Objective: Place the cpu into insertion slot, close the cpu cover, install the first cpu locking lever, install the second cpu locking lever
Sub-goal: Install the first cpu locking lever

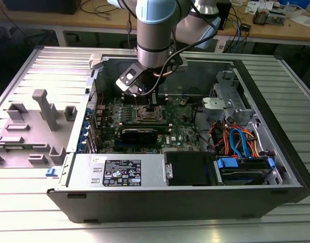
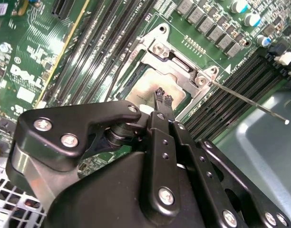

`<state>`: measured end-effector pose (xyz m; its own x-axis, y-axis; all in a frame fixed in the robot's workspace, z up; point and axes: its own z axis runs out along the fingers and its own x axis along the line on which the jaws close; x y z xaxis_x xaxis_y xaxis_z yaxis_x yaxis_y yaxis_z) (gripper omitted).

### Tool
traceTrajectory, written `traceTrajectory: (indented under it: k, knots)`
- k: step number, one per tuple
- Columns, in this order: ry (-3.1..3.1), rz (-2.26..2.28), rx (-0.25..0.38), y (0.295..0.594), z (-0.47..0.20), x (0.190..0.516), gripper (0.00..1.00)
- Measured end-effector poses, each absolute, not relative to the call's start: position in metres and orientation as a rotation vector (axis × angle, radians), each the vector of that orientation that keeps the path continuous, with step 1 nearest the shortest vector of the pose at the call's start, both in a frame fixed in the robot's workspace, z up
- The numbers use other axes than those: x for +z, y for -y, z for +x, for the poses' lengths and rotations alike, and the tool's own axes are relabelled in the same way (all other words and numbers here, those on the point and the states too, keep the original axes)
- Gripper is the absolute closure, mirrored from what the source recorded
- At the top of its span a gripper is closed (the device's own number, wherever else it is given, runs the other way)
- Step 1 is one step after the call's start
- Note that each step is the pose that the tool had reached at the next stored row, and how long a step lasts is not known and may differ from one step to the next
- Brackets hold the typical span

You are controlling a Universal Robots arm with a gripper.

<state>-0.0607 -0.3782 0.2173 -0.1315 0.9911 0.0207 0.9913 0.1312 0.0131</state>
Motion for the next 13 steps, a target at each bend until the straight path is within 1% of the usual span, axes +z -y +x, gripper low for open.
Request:
traceTrajectory:
  k: [13]
  knots:
    - [2.373, -2.048, -0.037, 0.3781, -0.0607, 0.2173, 0.89]
